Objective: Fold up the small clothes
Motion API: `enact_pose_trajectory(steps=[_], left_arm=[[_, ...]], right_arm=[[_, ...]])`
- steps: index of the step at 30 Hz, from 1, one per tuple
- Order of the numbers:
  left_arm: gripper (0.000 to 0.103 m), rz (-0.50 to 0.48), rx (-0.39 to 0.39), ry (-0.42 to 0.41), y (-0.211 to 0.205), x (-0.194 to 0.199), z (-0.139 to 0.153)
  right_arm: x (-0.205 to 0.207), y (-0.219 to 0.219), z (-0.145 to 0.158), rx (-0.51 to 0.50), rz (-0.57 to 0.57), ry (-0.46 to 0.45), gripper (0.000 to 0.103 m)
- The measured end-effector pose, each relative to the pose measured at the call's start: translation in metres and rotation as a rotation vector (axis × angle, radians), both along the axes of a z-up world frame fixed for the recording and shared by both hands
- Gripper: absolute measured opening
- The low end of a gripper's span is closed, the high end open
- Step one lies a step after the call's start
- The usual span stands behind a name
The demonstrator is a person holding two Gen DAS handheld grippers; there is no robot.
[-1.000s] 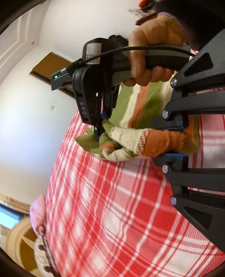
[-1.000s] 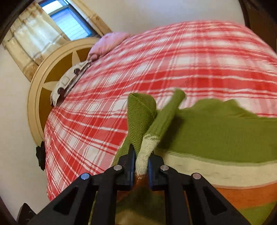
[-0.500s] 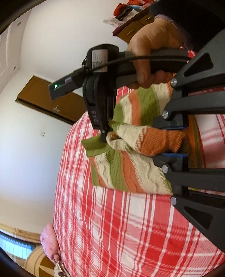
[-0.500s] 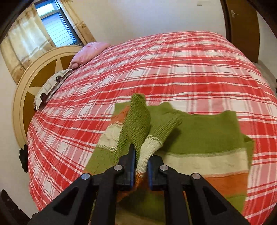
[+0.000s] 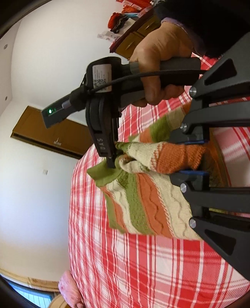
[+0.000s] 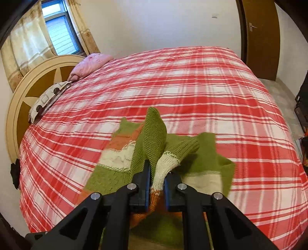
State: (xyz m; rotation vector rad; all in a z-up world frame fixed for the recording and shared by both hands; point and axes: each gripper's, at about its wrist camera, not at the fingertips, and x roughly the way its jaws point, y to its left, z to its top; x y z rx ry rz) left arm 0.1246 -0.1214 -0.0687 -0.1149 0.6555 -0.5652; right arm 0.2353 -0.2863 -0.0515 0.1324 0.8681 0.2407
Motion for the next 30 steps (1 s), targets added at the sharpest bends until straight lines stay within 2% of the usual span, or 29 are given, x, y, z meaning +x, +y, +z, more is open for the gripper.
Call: enact_pose_trajectory(steps=[5, 18, 26, 30], left_arm=[[0.019, -0.036, 0.012, 0.022, -0.027, 0.004, -0.008], [0.019, -0.084, 0.05, 0.059, -0.036, 0.013, -0.009], [0.02, -0.089, 0.111, 0.067, -0.042, 0.018, -0.016], [0.023, -0.087, 0.163, 0.06, -0.051, 0.022, -0.019]], right_arm=[[-0.003, -0.019, -0.009, -0.017, -0.021, -0.006, 0.01], [-0.001, -0.06, -0.041, -0.01, -0.079, 0.024, 0.01], [0.007, -0.067, -0.063, 0.014, -0.072, 0.06, 0.01], [0.008, -0.077, -0.067, 0.07, -0.072, 0.072, 0.011]])
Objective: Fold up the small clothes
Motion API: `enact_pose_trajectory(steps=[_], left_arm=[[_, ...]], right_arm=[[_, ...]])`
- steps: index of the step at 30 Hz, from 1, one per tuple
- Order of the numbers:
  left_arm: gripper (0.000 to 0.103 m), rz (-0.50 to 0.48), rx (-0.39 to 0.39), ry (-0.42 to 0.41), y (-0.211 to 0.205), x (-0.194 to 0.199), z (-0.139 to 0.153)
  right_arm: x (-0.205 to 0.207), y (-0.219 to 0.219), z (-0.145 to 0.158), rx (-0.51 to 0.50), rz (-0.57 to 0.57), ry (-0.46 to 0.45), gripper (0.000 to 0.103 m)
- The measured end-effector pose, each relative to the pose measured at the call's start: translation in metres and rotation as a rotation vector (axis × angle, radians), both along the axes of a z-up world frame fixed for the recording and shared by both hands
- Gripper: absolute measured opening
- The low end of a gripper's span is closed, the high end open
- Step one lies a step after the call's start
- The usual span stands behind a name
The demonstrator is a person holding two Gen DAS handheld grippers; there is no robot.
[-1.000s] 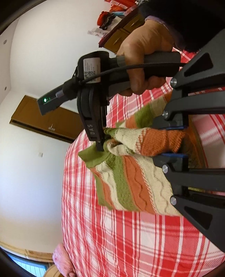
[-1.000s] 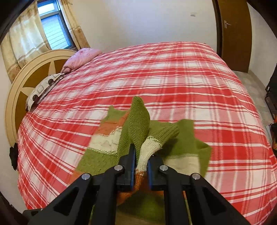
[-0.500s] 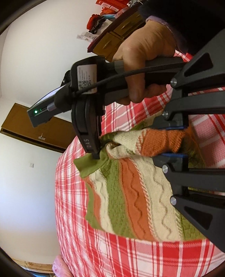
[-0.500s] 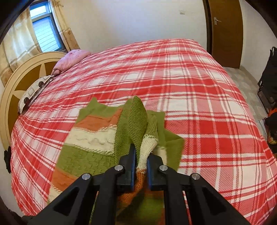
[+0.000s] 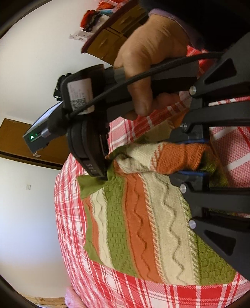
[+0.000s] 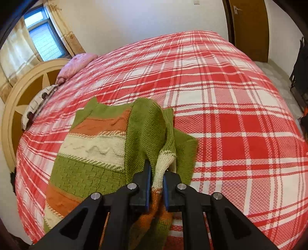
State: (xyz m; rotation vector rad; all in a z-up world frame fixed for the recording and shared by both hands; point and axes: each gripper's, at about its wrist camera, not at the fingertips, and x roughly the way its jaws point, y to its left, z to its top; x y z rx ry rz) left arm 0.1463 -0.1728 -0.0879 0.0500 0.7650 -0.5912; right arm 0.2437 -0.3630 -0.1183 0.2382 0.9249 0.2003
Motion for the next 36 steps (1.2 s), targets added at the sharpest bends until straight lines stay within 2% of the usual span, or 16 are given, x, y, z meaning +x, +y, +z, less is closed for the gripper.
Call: enact_pose_trajectory(steps=[1, 2, 4, 5, 6, 9, 12, 14, 19, 21, 25, 26, 27, 36], left_arm=[[0.025, -0.003, 0.016, -0.005, -0.002, -0.001, 0.0], [0.028, -0.008, 0.03, -0.01, -0.003, -0.003, 0.001], [0.041, -0.033, 0.044, -0.005, -0.001, -0.008, 0.004], [0.053, -0.044, 0.05, 0.004, 0.002, -0.011, 0.006], [0.063, -0.045, 0.055, 0.006, 0.006, -0.015, 0.007], [0.069, -0.064, 0.074, -0.033, 0.018, -0.03, 0.013], [0.078, -0.074, 0.139, -0.102, 0.034, -0.046, 0.012], [0.078, -0.061, 0.159, -0.1, 0.047, -0.052, 0.008], [0.078, -0.006, 0.1, 0.021, 0.088, -0.05, 0.001], [0.078, 0.025, 0.079, 0.04, 0.098, -0.049, 0.002], [0.078, 0.093, 0.081, 0.017, 0.115, -0.049, 0.008], [0.078, 0.106, 0.077, 0.006, 0.12, -0.049, 0.011], [0.078, 0.121, 0.075, 0.0, 0.124, -0.05, 0.012], [0.078, 0.211, 0.018, 0.05, 0.15, -0.018, 0.011]], right_arm=[[-0.001, -0.003, 0.0, 0.014, -0.004, -0.001, 0.012], [-0.003, -0.005, 0.0, 0.025, -0.006, 0.002, 0.018], [-0.012, -0.011, 0.005, -0.011, -0.043, 0.006, 0.033], [-0.019, -0.015, 0.008, -0.034, -0.065, 0.0, 0.041], [-0.028, -0.02, 0.012, -0.052, -0.092, -0.009, 0.042], [-0.064, -0.029, 0.025, -0.087, -0.17, -0.037, 0.042], [-0.107, -0.027, 0.035, -0.068, -0.203, -0.075, 0.042], [-0.132, -0.02, 0.039, -0.029, -0.191, -0.096, 0.042], [-0.171, 0.011, 0.04, 0.062, -0.162, -0.131, 0.042], [-0.171, 0.026, 0.034, 0.052, -0.133, -0.124, 0.042], [-0.161, 0.048, 0.018, -0.009, -0.114, -0.105, 0.042], [-0.158, 0.051, 0.013, -0.061, -0.128, -0.094, 0.036], [-0.156, 0.052, 0.01, -0.086, -0.132, -0.084, 0.015], [-0.177, 0.038, -0.009, -0.071, -0.167, -0.029, 0.011]])
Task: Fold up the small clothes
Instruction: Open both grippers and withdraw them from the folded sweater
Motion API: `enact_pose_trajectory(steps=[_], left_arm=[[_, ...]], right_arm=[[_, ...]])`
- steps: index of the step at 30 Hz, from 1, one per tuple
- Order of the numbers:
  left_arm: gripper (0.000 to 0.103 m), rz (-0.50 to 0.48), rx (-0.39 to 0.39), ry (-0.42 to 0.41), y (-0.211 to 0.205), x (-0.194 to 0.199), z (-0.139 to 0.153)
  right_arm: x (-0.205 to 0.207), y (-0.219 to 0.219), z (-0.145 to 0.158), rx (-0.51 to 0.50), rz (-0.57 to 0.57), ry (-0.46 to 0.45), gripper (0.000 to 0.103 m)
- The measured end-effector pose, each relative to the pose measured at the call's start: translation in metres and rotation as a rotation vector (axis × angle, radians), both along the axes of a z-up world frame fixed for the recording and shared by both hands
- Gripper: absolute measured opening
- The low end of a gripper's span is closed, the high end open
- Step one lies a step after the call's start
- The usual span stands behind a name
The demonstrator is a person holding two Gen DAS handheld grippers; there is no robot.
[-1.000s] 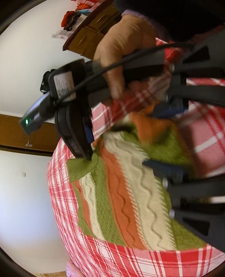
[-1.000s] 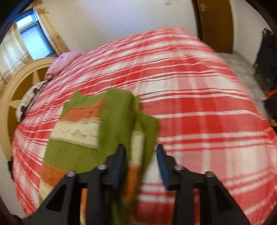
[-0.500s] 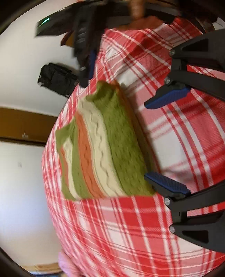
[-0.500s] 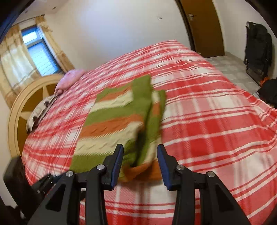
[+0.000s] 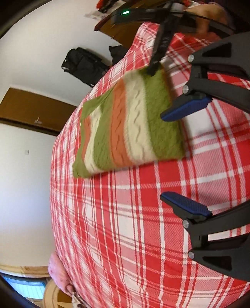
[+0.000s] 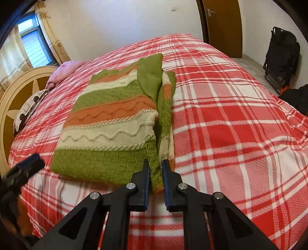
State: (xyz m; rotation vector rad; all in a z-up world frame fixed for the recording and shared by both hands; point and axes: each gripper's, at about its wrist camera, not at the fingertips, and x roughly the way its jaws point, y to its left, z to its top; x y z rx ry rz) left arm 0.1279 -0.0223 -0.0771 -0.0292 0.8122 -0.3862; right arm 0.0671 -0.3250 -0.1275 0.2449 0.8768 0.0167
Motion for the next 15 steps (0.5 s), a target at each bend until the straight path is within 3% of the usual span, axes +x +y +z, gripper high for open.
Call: enact_pose_trajectory(steps=[6, 10, 12, 15], left_arm=[[0.078, 0.01, 0.011, 0.01, -0.002, 0.021, -0.002], [0.078, 0.01, 0.013, -0.01, -0.006, 0.033, 0.003], [0.078, 0.012, 0.012, -0.01, -0.011, 0.041, 0.003], [0.078, 0.022, 0.02, -0.009, -0.021, 0.05, 0.002]], right_arm=[[0.001, -0.005, 0.011, 0.034, 0.036, 0.042, 0.012], [-0.003, -0.011, 0.043, 0.066, 0.038, -0.066, 0.012], [0.003, -0.011, 0.061, 0.035, 0.011, -0.146, 0.012], [0.03, 0.002, 0.063, -0.001, 0.023, -0.142, 0.013]])
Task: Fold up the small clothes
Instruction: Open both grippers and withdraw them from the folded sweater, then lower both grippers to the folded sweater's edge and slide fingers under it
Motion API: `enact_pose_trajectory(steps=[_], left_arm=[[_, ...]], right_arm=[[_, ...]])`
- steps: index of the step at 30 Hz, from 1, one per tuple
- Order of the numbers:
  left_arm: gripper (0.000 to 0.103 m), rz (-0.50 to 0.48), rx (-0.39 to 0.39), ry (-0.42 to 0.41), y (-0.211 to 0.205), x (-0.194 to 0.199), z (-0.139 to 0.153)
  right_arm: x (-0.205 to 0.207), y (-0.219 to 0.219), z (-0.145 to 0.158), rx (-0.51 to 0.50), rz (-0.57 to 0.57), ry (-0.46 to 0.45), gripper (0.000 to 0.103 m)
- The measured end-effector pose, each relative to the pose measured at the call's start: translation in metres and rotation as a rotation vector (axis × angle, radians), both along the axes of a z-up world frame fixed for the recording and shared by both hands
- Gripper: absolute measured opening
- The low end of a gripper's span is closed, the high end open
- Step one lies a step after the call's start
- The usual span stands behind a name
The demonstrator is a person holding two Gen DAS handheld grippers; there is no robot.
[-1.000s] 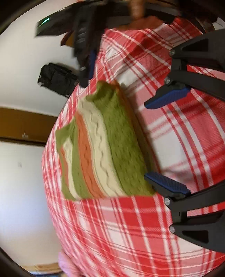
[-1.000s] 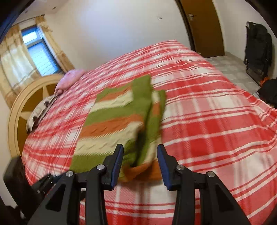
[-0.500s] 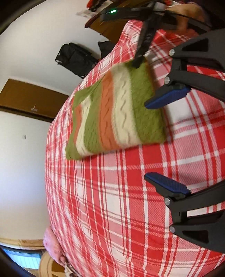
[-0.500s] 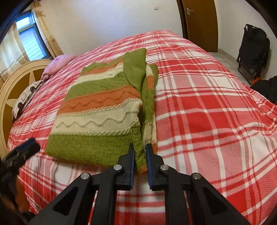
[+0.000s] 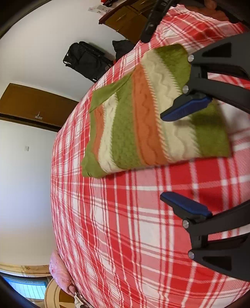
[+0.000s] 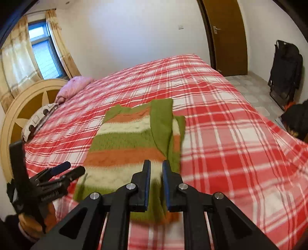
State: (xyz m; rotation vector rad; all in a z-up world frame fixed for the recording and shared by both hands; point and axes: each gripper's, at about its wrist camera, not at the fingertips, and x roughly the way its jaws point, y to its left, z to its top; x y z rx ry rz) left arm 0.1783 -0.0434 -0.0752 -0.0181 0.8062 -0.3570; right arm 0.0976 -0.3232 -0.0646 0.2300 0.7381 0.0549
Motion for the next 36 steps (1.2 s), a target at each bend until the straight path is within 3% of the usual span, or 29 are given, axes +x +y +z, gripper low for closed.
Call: enact_pose_trajectory(steps=[5, 7, 11, 14, 17, 20, 24, 27, 31, 34, 36], left_arm=[[0.078, 0.006, 0.006, 0.033, -0.024, 0.012, -0.008], [0.078, -0.004, 0.026, 0.028, -0.031, 0.011, -0.01], [0.078, -0.029, 0.034, 0.028, -0.035, 0.008, -0.016], [0.08, -0.03, 0.01, 0.047, -0.031, 0.009, -0.017], [0.08, -0.034, 0.005, 0.051, -0.024, 0.012, -0.01], [0.079, -0.018, 0.015, 0.012, -0.02, 0.018, 0.001], [0.079, 0.046, 0.003, -0.002, -0.014, 0.043, 0.011], [0.079, 0.079, 0.026, 0.01, -0.022, 0.067, 0.009], [0.079, 0.092, 0.104, 0.024, -0.041, 0.087, -0.005], [0.079, 0.097, 0.094, 0.036, -0.046, 0.093, -0.009], [0.083, 0.101, 0.107, 0.038, -0.049, 0.097, -0.01]], right_arm=[[0.039, 0.025, -0.021, -0.113, 0.035, 0.017, 0.012], [0.046, 0.02, -0.04, -0.152, 0.002, 0.084, 0.012], [0.036, -0.004, -0.049, -0.077, -0.012, 0.098, 0.013], [0.038, -0.013, -0.047, -0.064, -0.038, 0.136, 0.031], [0.042, -0.016, -0.033, -0.014, -0.028, 0.112, 0.031], [0.054, -0.012, -0.009, -0.073, -0.024, 0.022, 0.031], [0.093, -0.007, 0.001, -0.08, 0.009, 0.01, 0.031], [0.135, -0.01, -0.009, -0.097, 0.018, 0.037, 0.031], [0.165, -0.024, -0.045, -0.121, -0.03, 0.158, 0.03], [0.166, -0.051, -0.057, 0.021, -0.077, 0.149, 0.03], [0.169, -0.063, -0.061, 0.026, -0.133, 0.155, 0.03]])
